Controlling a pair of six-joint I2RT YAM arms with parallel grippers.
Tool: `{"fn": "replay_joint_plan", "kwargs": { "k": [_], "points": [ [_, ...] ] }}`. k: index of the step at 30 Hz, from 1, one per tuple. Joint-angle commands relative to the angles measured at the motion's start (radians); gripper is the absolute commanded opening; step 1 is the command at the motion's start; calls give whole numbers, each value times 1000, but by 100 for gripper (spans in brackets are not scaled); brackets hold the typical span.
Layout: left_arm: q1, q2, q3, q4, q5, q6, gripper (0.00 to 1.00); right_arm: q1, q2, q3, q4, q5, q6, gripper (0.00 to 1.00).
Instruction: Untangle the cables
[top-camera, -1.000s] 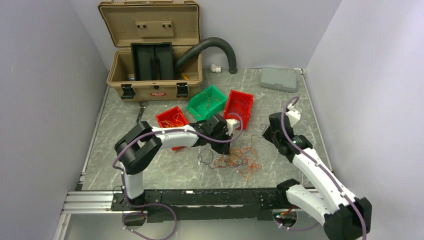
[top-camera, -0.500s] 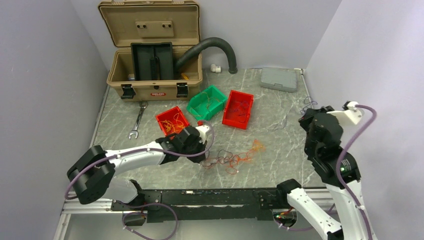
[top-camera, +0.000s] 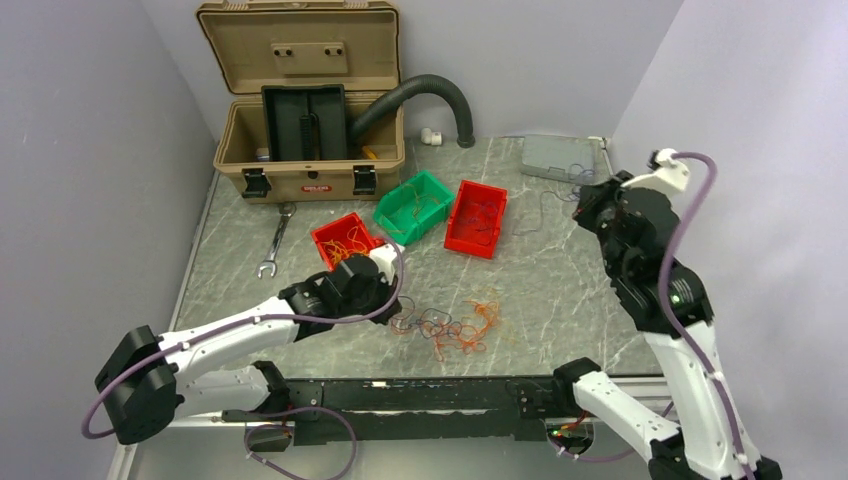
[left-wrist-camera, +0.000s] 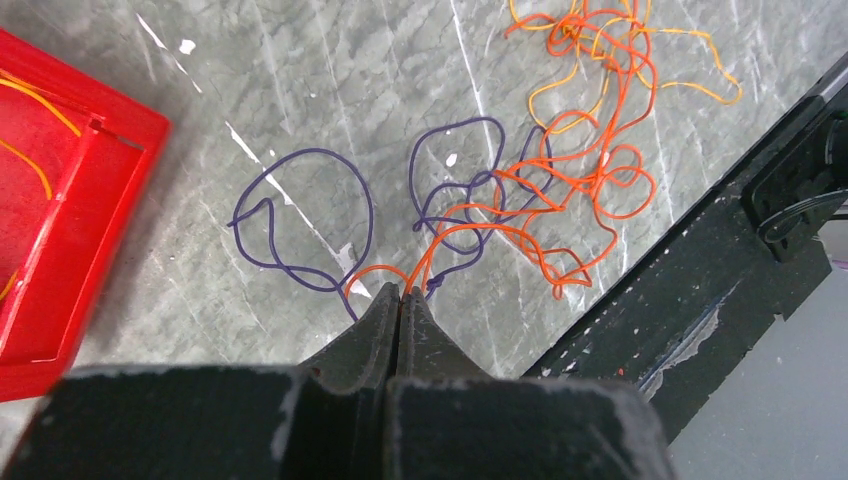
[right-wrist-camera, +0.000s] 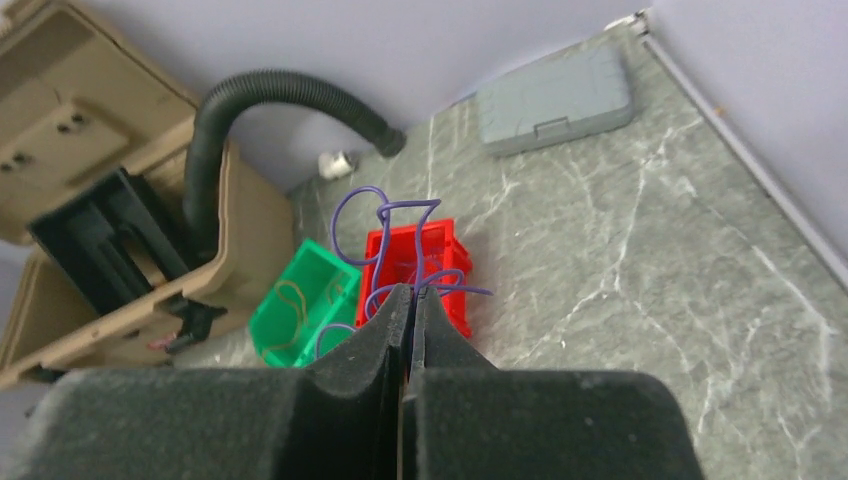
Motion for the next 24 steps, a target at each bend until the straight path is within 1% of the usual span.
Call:
{"fn": "replay_joint_plan", "kwargs": {
  "k": [1, 4, 8, 13, 15, 24],
  "points": [
    [-2, -63, 21, -39, -33, 21, 0, 0, 65, -74, 128, -150, -92, 0],
    [-2, -93, 55, -79, -37, 21, 0, 0, 111, -170, 254, -146, -124, 0],
    [-2, -131, 84, -119, -39, 20, 0, 2, 226, -217, 359, -127, -142, 0],
    [-1, -162, 119, -165, -39, 45, 0, 5, 400, -183, 426, -95, -180, 0],
    [-1, -171, 128, -173, -72, 57, 0, 9, 476, -154, 445, -72, -198, 0],
    [0, -177, 147, -142, -51, 63, 0, 57, 758, -49, 500, 21, -263, 0]
  ]
}}
